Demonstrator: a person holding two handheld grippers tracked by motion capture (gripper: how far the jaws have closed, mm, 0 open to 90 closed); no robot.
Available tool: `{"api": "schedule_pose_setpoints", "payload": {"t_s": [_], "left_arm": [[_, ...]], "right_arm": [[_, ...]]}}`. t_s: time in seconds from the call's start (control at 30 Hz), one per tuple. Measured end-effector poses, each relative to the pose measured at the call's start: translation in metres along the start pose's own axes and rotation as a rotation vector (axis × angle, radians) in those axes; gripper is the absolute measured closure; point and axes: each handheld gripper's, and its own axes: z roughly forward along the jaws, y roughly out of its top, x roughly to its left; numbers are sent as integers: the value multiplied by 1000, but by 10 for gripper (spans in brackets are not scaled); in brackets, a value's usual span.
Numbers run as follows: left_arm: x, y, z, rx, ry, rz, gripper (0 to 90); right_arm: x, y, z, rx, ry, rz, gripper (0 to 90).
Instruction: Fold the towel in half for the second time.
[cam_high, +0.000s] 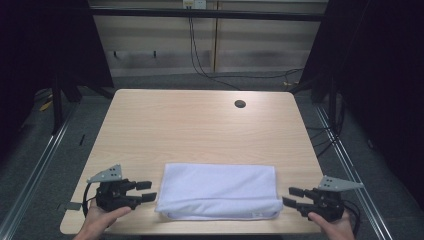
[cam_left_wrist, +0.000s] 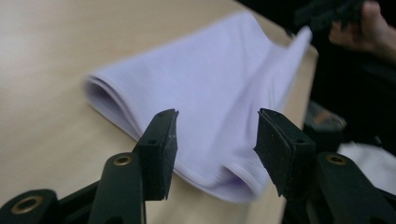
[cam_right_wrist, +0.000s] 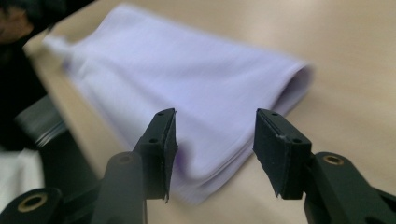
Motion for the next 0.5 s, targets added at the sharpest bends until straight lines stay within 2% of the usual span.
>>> {"api": "schedule_pose_setpoints", "payload": {"t_s": [0.03,0.1,0.13,0.17,0.2,0.27,0.33,0.4,0.5], "left_arm": [[5,2,1,-11,37,-16,451],[14,3,4,-20,82,-43,430],[16,3,6,-18,115,-39,425],[18,2,7,-10,125,-32,419],[20,1,7,-10,136,-43,418],[22,-3,7,-18,127,-67,398],[21,-5,7,-6,142,-64,394],[20,-6,8,-10,139,-76,375],[18,-5,11,10,151,-50,346]], "right_arm": [[-2,3,-1,-41,-39,15,462],[-7,7,-3,-96,-48,19,465],[-7,8,-3,-117,-78,20,450],[-9,8,-2,-142,-96,19,439],[-10,7,-2,-155,-90,30,438],[-12,4,1,-138,-118,34,416],[-13,0,4,-117,-141,36,410],[-12,-4,6,-97,-159,37,384],[-13,-5,4,-93,-179,27,357]]}}
